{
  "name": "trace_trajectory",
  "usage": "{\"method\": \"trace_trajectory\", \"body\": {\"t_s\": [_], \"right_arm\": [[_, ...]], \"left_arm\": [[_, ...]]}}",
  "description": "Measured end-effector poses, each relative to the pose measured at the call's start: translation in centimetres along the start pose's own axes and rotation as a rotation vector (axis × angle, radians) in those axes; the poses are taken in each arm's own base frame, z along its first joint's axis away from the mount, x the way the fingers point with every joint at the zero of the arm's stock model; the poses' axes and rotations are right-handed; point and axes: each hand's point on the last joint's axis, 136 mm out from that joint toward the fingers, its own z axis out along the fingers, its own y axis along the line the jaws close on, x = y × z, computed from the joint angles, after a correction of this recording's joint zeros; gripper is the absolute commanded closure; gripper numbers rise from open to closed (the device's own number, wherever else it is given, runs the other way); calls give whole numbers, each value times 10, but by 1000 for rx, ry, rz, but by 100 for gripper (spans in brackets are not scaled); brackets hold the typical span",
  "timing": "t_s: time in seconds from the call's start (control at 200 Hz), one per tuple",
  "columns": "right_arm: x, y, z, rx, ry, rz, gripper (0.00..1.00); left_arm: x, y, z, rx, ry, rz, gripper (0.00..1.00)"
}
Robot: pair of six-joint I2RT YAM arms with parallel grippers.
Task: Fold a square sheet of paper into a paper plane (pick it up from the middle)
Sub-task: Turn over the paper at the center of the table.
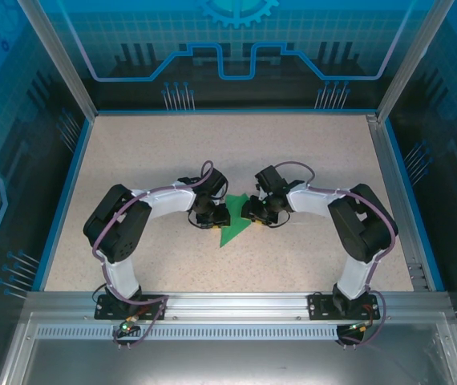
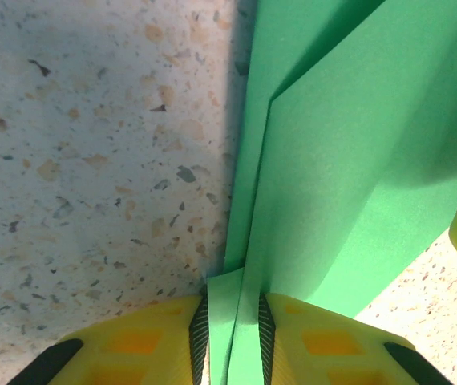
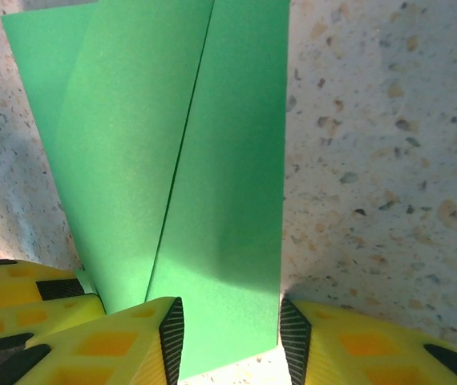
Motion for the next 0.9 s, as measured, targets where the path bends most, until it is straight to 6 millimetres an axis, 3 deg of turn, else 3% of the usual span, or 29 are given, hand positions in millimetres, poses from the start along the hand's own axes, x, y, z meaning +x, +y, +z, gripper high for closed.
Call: {"method": "trace_trajectory", "body": {"t_s": [0.335, 0.7, 0.9], "right_arm": [[0, 7, 2, -35, 10, 18, 64], [-1, 11, 3, -59, 10, 29, 59], [-10, 33, 1, -183, -16, -13, 57]], "left_arm": [[0, 0, 0, -3, 3, -1, 72], [0, 0, 0, -6, 6, -2, 73], [0, 0, 0, -6, 7, -2, 72]]}}
